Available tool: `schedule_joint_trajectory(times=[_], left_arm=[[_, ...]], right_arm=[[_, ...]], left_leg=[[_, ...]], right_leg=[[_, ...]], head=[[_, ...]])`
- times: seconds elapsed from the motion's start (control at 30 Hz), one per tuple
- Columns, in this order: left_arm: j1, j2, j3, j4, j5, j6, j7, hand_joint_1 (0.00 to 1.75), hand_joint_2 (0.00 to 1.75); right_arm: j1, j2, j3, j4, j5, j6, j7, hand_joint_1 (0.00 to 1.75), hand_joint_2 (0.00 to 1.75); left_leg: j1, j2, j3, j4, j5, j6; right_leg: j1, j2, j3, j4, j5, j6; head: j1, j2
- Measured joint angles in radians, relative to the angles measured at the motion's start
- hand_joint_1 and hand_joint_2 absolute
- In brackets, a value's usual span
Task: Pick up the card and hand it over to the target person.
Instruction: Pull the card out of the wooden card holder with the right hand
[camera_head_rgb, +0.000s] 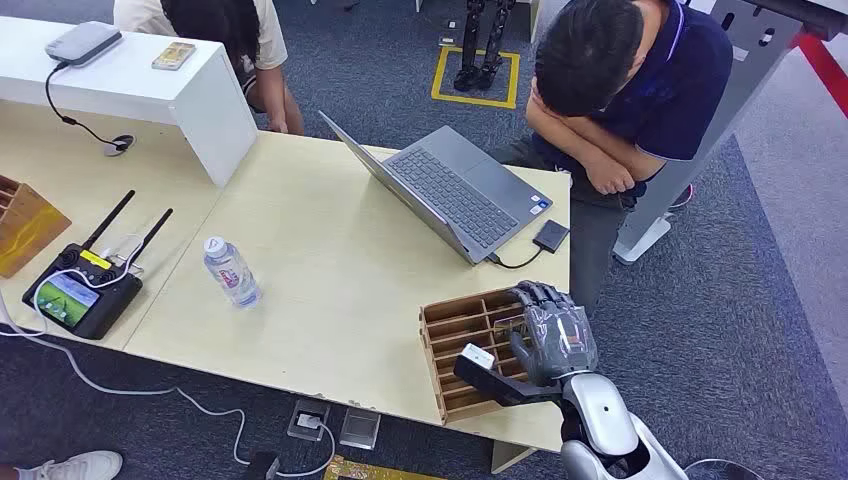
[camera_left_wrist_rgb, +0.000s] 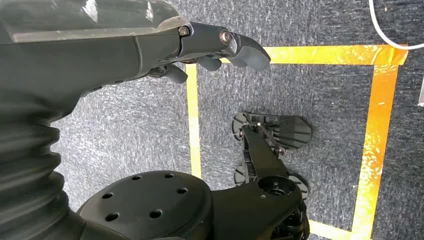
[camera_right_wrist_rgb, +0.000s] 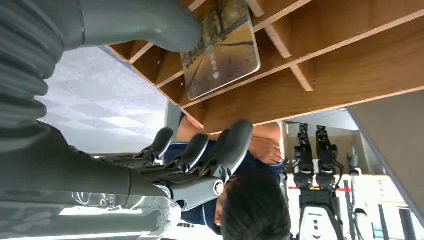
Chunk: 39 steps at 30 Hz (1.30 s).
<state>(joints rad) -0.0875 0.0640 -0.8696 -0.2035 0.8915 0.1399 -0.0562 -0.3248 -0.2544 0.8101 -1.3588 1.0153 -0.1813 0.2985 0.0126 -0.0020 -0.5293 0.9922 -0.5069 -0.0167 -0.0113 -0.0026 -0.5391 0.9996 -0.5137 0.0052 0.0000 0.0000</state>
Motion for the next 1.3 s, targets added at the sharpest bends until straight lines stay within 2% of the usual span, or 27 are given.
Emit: schedule_joint_trajectory(times=[0.03, 0.17, 0.23, 0.3, 0.47, 0.63, 0.83, 0.97, 1.1, 1.23, 1.3], left_arm=[[0.000, 0.000, 0.000, 0.000, 0.000, 0.000, 0.000, 0.00, 1.75], [0.000, 0.000, 0.000, 0.000, 0.000, 0.000, 0.000, 0.00, 1.75], [0.000, 0.000, 0.000, 0.000, 0.000, 0.000, 0.000, 0.00, 1.75], [0.000, 0.000, 0.000, 0.000, 0.000, 0.000, 0.000, 0.00, 1.75], [0.000, 0.001, -0.002, -0.001, 0.000, -0.001, -0.002, 0.00, 1.75], [0.000, 0.001, -0.005, -0.001, 0.003, -0.002, -0.006, 0.00, 1.75], [-0.001, -0.001, -0.012, -0.001, 0.008, -0.003, -0.003, 0.00, 1.75], [0.000, 0.001, -0.016, -0.004, 0.011, -0.015, -0.006, 0.00, 1.75], [-0.002, 0.006, -0.025, -0.003, 0.015, -0.040, -0.013, 0.00, 0.00], [-0.003, 0.010, -0.036, 0.000, 0.008, -0.034, -0.007, 0.00, 1.75], [-0.003, 0.012, -0.035, -0.005, 0.011, -0.034, -0.018, 0.00, 1.75]], right_arm=[[0.001, 0.001, 0.001, 0.001, 0.000, 0.000, 0.000, 0.74, 1.75], [0.002, 0.002, 0.002, 0.002, 0.000, 0.001, 0.000, 1.04, 1.75], [0.002, 0.002, 0.002, 0.002, 0.000, 0.001, 0.000, 1.11, 1.75], [0.002, 0.002, 0.002, 0.002, 0.000, 0.001, 0.000, 1.13, 1.75], [0.003, 0.004, 0.004, 0.003, 0.000, 0.005, 0.000, 1.03, 1.75], [0.006, 0.006, 0.006, 0.005, -0.003, 0.015, 0.003, 1.01, 1.75], [0.009, 0.005, 0.001, -0.008, -0.001, 0.016, 0.010, 1.14, 1.75], [0.012, 0.002, -0.003, -0.020, 0.004, 0.015, 0.013, 1.32, 1.75], [0.013, 0.003, -0.011, -0.028, 0.011, 0.018, 0.014, 1.37, 1.75], [0.013, 0.004, -0.015, -0.028, 0.014, 0.018, 0.014, 1.40, 1.75], [0.014, 0.004, -0.018, -0.026, 0.016, 0.016, 0.014, 1.40, 1.75]], left_leg=[[0.000, 0.000, 0.000, 0.000, 0.000, 0.000], [0.000, 0.000, 0.000, -0.001, 0.000, 0.000], [0.000, 0.000, 0.000, 0.000, 0.000, 0.000], [0.000, 0.000, 0.000, 0.000, 0.000, 0.000], [0.000, 0.000, 0.000, 0.000, 0.000, 0.000], [0.000, 0.000, 0.000, 0.000, 0.000, 0.000], [0.000, 0.000, 0.000, 0.000, 0.000, 0.000], [0.000, 0.000, 0.000, 0.000, 0.000, 0.000], [0.000, 0.000, -0.001, 0.000, 0.001, 0.000], [0.000, 0.000, 0.000, 0.000, 0.000, 0.000], [0.000, 0.000, 0.000, 0.000, 0.000, 0.000]], right_leg=[[0.000, 0.000, 0.000, 0.000, 0.000, 0.000], [0.000, 0.000, 0.000, 0.000, 0.000, 0.000], [0.000, 0.000, 0.000, 0.000, 0.000, 0.000], [0.000, 0.000, 0.000, 0.000, 0.001, 0.000], [0.000, 0.000, 0.000, 0.000, 0.000, 0.000], [0.000, 0.000, 0.000, 0.000, 0.000, 0.000], [0.000, 0.000, 0.000, 0.000, 0.000, 0.000], [0.000, 0.000, -0.001, 0.000, 0.000, 0.000], [0.000, 0.000, -0.001, 0.000, 0.001, 0.000], [0.000, 0.000, -0.001, 0.001, 0.000, 0.000], [0.000, 0.000, -0.001, 0.000, 0.000, 0.000]], head=[[0.000, 0.000], [0.000, 0.000], [0.000, 0.000], [0.000, 0.000], [0.000, 0.000], [0.000, 0.000], [0.000, 0.000], [0.000, 0.000], [0.000, 0.000], [0.000, 0.000], [0.000, 0.000]])
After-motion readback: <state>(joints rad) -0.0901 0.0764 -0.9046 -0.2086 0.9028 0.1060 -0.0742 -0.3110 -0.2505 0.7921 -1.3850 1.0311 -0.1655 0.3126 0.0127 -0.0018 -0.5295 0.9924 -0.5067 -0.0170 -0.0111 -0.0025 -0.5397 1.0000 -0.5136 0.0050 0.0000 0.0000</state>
